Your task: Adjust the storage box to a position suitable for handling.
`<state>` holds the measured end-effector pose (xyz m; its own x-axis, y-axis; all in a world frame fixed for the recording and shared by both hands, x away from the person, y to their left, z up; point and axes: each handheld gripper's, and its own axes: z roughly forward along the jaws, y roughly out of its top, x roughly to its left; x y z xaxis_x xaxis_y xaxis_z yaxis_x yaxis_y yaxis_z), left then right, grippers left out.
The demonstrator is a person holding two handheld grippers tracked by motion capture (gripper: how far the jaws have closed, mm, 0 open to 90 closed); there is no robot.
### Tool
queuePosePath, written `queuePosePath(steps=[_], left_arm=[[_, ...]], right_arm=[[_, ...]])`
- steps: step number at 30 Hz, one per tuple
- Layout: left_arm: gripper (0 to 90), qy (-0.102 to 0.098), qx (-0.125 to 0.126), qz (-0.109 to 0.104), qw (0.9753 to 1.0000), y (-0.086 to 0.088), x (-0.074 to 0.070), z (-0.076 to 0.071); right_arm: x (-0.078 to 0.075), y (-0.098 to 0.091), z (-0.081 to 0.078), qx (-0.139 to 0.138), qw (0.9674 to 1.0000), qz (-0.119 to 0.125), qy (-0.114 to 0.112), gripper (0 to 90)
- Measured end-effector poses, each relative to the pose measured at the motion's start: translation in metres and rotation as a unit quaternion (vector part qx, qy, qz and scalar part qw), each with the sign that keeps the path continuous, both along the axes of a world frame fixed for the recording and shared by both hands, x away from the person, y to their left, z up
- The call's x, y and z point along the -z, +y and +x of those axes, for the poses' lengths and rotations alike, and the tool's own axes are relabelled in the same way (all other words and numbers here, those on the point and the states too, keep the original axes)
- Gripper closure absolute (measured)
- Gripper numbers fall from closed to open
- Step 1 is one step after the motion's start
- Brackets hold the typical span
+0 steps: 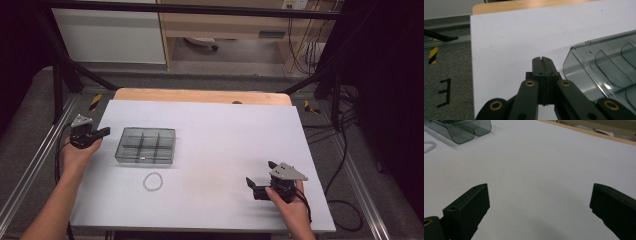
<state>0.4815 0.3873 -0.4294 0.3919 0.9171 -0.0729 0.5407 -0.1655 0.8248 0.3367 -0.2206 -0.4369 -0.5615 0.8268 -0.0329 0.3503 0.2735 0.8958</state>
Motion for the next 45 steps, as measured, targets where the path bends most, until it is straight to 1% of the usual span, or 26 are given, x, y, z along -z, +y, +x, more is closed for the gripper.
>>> queuePosePath(steps=[1, 5, 8, 11, 12, 14, 16, 17, 18, 19, 21, 23, 26, 29, 32, 33, 36, 37, 39, 42, 45], left_arm=[[90.0, 0.004, 0.004, -0.004, 1.0000, -0.001, 0.002, 0.000], [90.0, 0.033, 0.026, -0.001, 0.9991, -0.007, 0.011, 0.000], [90.0, 0.039, 0.037, -0.002, 0.9986, -0.013, 0.016, -0.001], [90.0, 0.043, 0.045, 0.000, 0.9980, -0.017, 0.018, -0.002], [90.0, 0.044, 0.049, 0.003, 0.9978, -0.018, 0.018, -0.001], [90.0, 0.044, 0.053, 0.002, 0.9976, -0.021, 0.019, -0.001], [90.0, 0.044, 0.055, -0.006, 0.9975, -0.023, 0.019, -0.001], [90.0, 0.044, 0.057, -0.006, 0.9974, -0.025, 0.019, -0.001], [90.0, 0.044, 0.056, 0.000, 0.9975, -0.025, 0.020, -0.001], [90.0, 0.045, 0.056, 0.001, 0.9974, -0.026, 0.020, -0.001], [90.0, 0.047, 0.055, -0.007, 0.9974, -0.025, 0.020, -0.001], [90.0, 0.048, 0.056, -0.010, 0.9973, -0.025, 0.019, -0.001], [90.0, 0.049, 0.059, -0.025, 0.9967, -0.026, 0.018, -0.002], [90.0, 0.050, 0.060, -0.020, 0.9968, -0.031, 0.017, -0.001], [90.0, 0.050, 0.066, -0.026, 0.9962, -0.036, 0.016, 0.000], [90.0, 0.050, 0.070, -0.026, 0.9960, -0.038, 0.016, 0.001], [90.0, 0.055, 0.078, -0.023, 0.9952, -0.045, 0.016, 0.003], [90.0, 0.055, 0.082, -0.022, 0.9949, -0.049, 0.016, 0.004], [90.0, 0.055, 0.090, -0.016, 0.9943, -0.056, 0.015, 0.005], [90.0, 0.055, 0.104, -0.009, 0.9930, -0.070, 0.013, 0.007], [90.0, 0.055, 0.118, -0.004, 0.9915, -0.084, 0.011, 0.009]], right_arm=[[0.000, 0.000, 0.000, -0.001, 1.0000, -0.001, 0.000, 3.1], [-0.001, 0.001, 0.000, -0.001, 1.0000, 0.000, 0.000, 3.1], [-0.001, 0.000, -0.001, 0.000, 1.0000, 0.002, -0.001, 3.1], [-0.001, -0.001, 0.000, 0.001, 1.0000, 0.003, -0.001, 3.1], [-0.001, -0.001, 0.000, 0.001, 1.0000, 0.003, -0.001, 3.1], [-0.001, -0.001, 0.000, 0.001, 1.0000, 0.002, 0.002, 3.1], [-0.001, 0.000, 0.000, 0.001, 1.0000, 0.003, 0.002, 3.1], [-0.001, 0.000, 0.000, 0.001, 1.0000, 0.002, 0.001, 3.1], [-0.001, -0.001, 0.000, 0.001, 1.0000, 0.002, 0.002, 3.1], [-0.001, -0.001, 0.000, 0.001, 1.0000, 0.002, 0.002, 3.1], [-0.001, -0.001, 0.000, 0.001, 1.0000, 0.003, 0.001, 3.1], [-0.001, -0.001, 0.000, 0.000, 1.0000, 0.002, 0.000, 3.1], [-0.002, -0.001, -0.001, 0.000, 1.0000, 0.003, -0.001, 3.1], [-0.002, -0.001, -0.001, 0.000, 1.0000, 0.003, -0.003, 3.1], [-0.001, 0.000, -0.001, 0.001, 1.0000, 0.005, 0.002, 3.2], [-0.001, 0.000, -0.001, 0.001, 1.0000, 0.007, 0.003, 3.4], [-0.001, 0.000, -0.001, -0.003, 0.9995, 0.028, 0.010, 3.2], [-0.001, 0.001, -0.001, -0.003, 0.9995, 0.032, 0.005, 3.3], [-0.003, 0.001, -0.001, -0.003, 0.9994, 0.035, -0.001, 3.5], [-0.003, 0.000, -0.002, 0.003, 0.9994, 0.033, -0.010, 3.8], [-0.004, -0.002, -0.002, 0.009, 0.9993, 0.035, -0.011, 4.1]])
